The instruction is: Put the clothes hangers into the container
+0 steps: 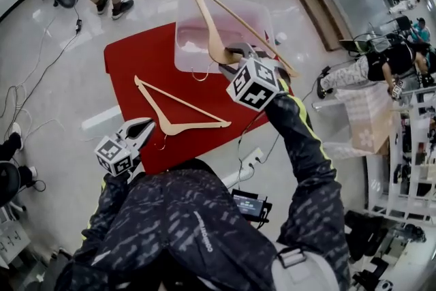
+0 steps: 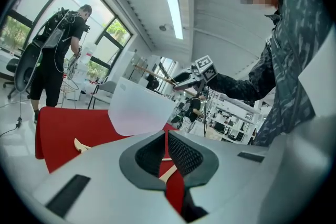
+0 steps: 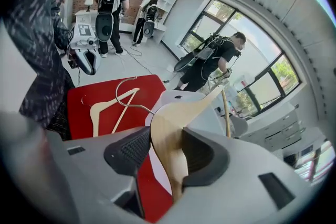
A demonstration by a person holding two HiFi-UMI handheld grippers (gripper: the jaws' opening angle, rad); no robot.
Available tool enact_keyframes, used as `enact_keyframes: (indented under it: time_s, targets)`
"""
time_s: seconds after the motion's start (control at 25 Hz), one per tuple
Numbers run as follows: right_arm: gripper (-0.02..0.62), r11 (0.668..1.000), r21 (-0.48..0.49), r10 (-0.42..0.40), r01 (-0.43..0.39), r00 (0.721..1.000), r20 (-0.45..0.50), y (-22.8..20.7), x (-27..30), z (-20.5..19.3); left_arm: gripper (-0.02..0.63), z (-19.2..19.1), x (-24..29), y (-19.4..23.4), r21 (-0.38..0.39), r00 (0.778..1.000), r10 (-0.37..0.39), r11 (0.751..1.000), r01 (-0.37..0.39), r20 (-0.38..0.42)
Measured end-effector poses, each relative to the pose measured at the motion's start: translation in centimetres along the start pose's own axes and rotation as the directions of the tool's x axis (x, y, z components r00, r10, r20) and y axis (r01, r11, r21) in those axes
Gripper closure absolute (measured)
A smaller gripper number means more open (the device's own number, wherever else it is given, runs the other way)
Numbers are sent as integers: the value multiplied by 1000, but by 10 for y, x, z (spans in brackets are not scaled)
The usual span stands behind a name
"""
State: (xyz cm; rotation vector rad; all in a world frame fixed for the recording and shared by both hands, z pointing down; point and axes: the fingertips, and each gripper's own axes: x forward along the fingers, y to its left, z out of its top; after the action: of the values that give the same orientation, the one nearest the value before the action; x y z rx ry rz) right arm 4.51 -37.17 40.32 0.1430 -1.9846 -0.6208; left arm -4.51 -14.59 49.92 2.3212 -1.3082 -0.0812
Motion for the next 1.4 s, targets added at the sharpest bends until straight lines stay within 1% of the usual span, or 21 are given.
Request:
enact_keyframes:
  time_s: [0.08,0.12,0.2,0.28,0.4,0.44,0.56,0.6,0.72,0.8,0.88,0.92,1.0,1.2,1.24,1.28,1.32,1.36,1.4]
  targets:
    - [400,994,44,100,-99,995,-5,-2,10,1,594,-2,1,10,-8,1000,10,1000,-10,0]
    - [400,986,70,151,-151,988,1,-2,14,2,594,-3,0,15,-11,1000,14,1000,-14,0]
    - [400,962,123,242,-243,970,20,-2,20,7,594,-6,-1,21,-22,1000,25,999,-25,-1]
    - [400,939,157,304,-306,952,39,-4,25,10,594,-7,-2,25,-30,999,34,999,-34,0]
    - [400,908,194,369,-371,928,48,-9,30,7,594,-8,-2,28,-35,999,46,998,-46,0]
    - [400,893,212,394,-396,917,56,-10,31,5,594,-8,-1,27,-37,999,50,998,-50,-1]
    - [400,834,271,477,-481,875,87,-11,39,7,594,-9,-4,32,-38,998,59,998,-59,1]
    - [400,819,280,497,-500,863,90,-12,43,9,594,-10,-7,35,-41,998,64,997,-64,0]
    - [400,787,291,541,-543,835,96,-16,55,15,594,-12,-9,43,-50,997,80,996,-80,-3]
    - [400,760,306,572,-573,814,102,-19,60,13,594,-12,-6,42,-51,996,90,995,-90,-5]
    - [400,739,319,591,-593,799,115,-24,66,13,594,-11,-4,40,-52,995,100,994,-101,-7]
    - [400,736,321,593,-596,796,119,-27,69,13,594,-11,-4,39,-53,994,105,993,-106,-7]
    - [400,740,315,590,-595,798,122,-32,73,14,594,-10,-3,37,-57,993,116,992,-116,-8]
    - [400,757,311,558,-575,816,149,-44,92,30,594,-10,-10,41,-49,991,137,989,-136,2]
    - [402,765,316,542,-561,826,154,-49,95,29,594,-10,-9,40,-46,990,139,989,-139,3]
    - [427,783,319,513,-534,844,153,-56,99,28,594,-10,-8,39,-43,990,142,989,-142,2]
    - [482,807,320,476,-496,868,143,-64,103,26,594,-10,-8,39,-45,989,146,988,-145,1]
    - [518,829,319,442,-458,888,128,-72,109,24,594,-10,-9,40,-49,989,150,987,-150,0]
    - [532,842,320,420,-434,900,117,-77,114,23,594,-11,-10,42,-52,988,153,987,-153,-2]
